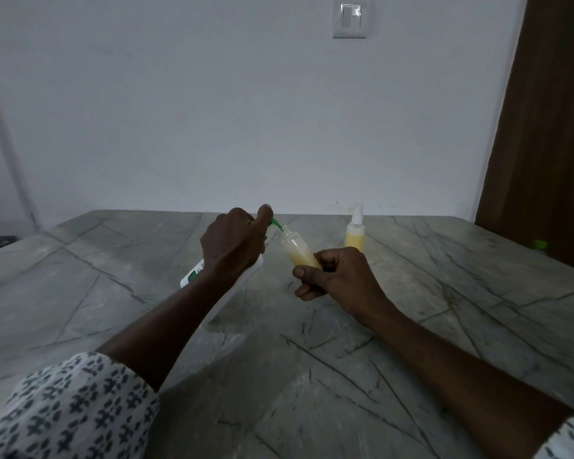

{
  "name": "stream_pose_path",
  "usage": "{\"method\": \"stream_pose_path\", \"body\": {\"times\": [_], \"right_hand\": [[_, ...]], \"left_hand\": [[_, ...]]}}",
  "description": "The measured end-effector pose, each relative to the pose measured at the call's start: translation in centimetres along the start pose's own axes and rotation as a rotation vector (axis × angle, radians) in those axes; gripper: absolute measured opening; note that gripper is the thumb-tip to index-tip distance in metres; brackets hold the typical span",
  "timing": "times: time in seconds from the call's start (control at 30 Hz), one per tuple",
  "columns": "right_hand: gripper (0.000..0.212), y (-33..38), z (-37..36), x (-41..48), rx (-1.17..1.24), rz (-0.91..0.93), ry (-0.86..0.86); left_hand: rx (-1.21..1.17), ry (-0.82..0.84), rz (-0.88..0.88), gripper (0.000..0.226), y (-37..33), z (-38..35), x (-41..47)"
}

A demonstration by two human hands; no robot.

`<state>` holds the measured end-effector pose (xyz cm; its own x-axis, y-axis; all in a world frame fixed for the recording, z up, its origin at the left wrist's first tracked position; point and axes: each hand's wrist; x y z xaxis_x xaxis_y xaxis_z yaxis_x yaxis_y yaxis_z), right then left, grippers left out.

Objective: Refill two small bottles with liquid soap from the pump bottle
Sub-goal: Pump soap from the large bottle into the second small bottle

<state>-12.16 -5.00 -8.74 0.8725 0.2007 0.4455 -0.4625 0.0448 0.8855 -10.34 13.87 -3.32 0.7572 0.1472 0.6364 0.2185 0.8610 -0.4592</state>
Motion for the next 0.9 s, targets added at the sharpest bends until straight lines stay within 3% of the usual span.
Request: {"method": "stream_pose_path", "body": {"times": [0.23, 0.73, 0.9], "right_hand": [[0.02, 0.05, 0.07, -0.04, 0.054, -0.012, -0.007], [0.025, -0.59, -0.39, 0.15, 0.061, -0.065, 0.047], [0.024, -0.57, -0.35, 0.31, 0.057, -0.058, 0.039]], "left_hand": [[0.037, 0.008, -0.007, 0.088, 0.09, -0.28, -0.05], [0.033, 0.009, -0.004, 0.057, -0.12, 0.07, -0.03], [0.031, 0.018, -0.02, 0.074, -0.13, -0.07, 0.02]]}}
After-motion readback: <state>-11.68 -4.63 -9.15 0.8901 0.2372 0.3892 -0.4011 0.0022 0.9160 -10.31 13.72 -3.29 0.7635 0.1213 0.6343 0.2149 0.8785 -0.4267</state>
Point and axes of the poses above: each hand's wrist, its own x-axis towards the middle knuckle, its own z-axis out of the back of the hand, y = z × x, and after that the axes turned 5 degrees about x, right-handed
